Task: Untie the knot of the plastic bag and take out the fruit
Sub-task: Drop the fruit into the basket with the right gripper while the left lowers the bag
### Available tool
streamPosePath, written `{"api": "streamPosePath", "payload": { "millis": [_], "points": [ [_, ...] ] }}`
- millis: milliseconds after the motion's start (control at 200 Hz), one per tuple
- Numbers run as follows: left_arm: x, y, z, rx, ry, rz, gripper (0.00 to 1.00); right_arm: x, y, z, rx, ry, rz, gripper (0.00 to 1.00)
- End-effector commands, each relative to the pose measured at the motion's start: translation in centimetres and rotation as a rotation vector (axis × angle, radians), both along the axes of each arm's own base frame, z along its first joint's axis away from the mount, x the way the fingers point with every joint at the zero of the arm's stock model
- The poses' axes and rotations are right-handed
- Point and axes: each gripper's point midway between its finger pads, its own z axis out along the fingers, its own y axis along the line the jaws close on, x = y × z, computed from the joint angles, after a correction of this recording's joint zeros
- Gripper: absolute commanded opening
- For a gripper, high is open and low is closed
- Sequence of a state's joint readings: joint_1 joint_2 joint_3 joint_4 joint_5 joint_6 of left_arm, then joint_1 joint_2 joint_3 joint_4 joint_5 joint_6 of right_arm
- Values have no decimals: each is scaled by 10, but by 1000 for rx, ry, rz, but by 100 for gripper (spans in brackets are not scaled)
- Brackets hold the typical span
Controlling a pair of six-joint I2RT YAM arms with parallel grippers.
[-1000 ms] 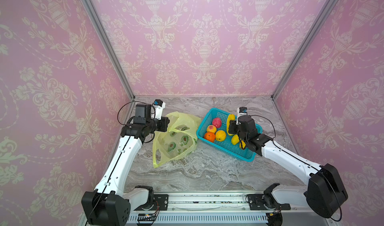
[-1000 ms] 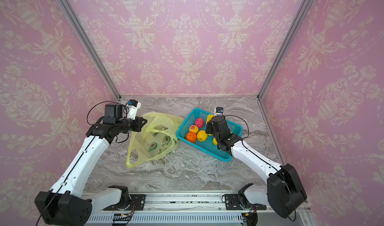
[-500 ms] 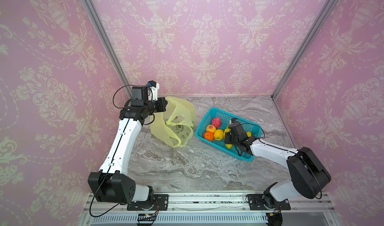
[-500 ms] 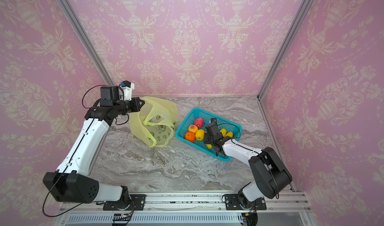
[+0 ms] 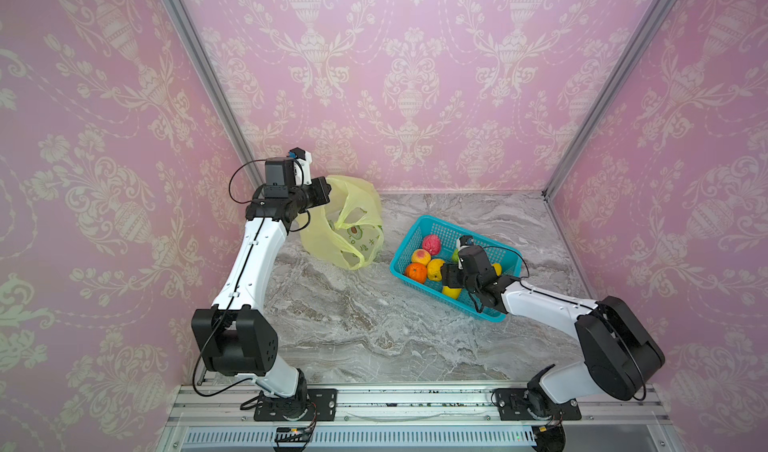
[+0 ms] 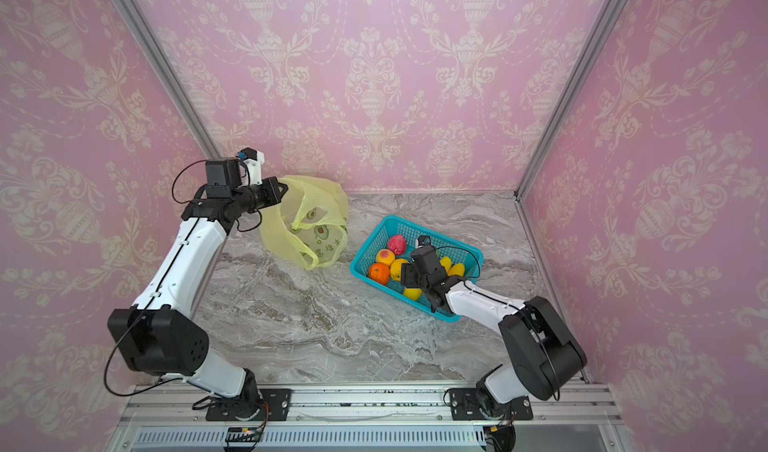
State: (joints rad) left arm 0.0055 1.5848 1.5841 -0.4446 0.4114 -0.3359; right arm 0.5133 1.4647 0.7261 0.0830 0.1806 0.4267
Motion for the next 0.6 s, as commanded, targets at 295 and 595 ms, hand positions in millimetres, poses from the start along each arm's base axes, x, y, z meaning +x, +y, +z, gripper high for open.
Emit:
{"api": "streamPosePath", "payload": {
  "millis": [295, 595],
  "points": [
    [2, -7, -25, -85, 5, -17, 13, -8, 1, 25, 54, -100, 27, 83],
    [-22, -2, 11, -81, -70, 14, 99, -17, -5, 41, 83, -157, 21, 87]
  ]
}}
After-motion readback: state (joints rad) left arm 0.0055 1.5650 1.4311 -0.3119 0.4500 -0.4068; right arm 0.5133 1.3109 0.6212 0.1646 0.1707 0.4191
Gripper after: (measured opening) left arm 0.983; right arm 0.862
